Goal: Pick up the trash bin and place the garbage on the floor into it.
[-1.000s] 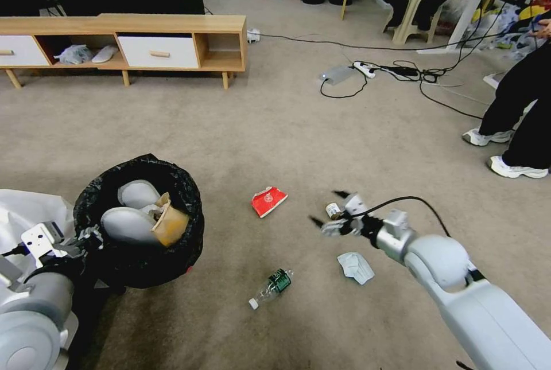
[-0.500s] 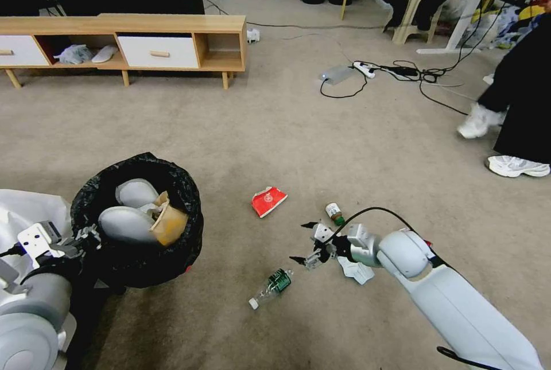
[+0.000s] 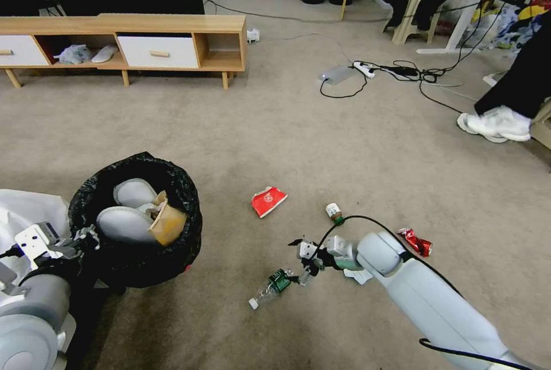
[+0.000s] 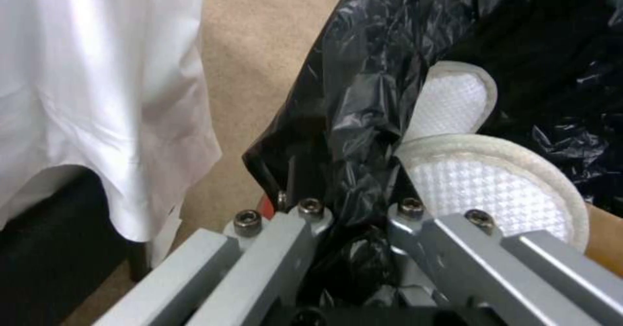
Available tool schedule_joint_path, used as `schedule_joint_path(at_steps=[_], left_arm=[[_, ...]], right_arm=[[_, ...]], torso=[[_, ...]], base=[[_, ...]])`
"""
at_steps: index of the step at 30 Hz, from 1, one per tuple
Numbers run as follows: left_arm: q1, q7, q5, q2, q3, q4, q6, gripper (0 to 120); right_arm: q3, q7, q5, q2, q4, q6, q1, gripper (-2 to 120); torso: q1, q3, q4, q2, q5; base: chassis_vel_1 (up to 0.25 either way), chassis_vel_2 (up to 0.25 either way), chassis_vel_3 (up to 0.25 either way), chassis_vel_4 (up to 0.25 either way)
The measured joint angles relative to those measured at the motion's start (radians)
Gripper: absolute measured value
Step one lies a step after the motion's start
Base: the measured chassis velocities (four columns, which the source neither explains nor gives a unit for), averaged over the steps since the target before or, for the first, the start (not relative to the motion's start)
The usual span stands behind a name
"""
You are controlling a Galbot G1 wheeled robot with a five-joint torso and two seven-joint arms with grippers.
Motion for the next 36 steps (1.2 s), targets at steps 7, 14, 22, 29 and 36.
schedule_joint_path(at_steps=[7,14,22,29,36], left_arm=[[0.002,0.002,-0.009,0.001,-0.022,0.005,-0.001,4],[0.002,0.006,-0.016,0.002,-0.030,0.014,-0.003,4],[-0.003,0.007,-0.016,0.003,-0.027,0.019,-0.004,4],[-0.005,0.007,-0.016,0.002,-0.025,0.023,-0.005,4],[-0.006,0.008,-0.015,0.001,-0.026,0.026,-0.006,4]], right_arm=[[-0.031,-0.018,-0.091,0.071,-0.083,0.027,0.034,100],[-0.044,-0.031,-0.163,0.123,-0.142,0.053,0.035,100],[-0.045,-0.027,-0.202,0.161,-0.190,0.075,0.026,100],[-0.038,-0.015,-0.277,0.191,-0.251,0.124,0.025,100],[-0.018,-0.004,-0.395,0.225,-0.325,0.194,0.023,100]], torso=[[0.000,0.000,0.0002,0.000,0.0002],[0.000,0.000,0.0001,0.000,0.0000],[0.000,0.000,0.0000,0.000,0.0002],[0.000,0.000,0.0001,0.000,0.0002],[0.000,0.000,0.0001,0.000,0.0002]], base=[[0.000,0.000,0.000,0.000],[0.000,0.000,0.000,0.000],[0.000,0.000,0.000,0.000],[0.000,0.000,0.000,0.000],[0.000,0.000,0.000,0.000]])
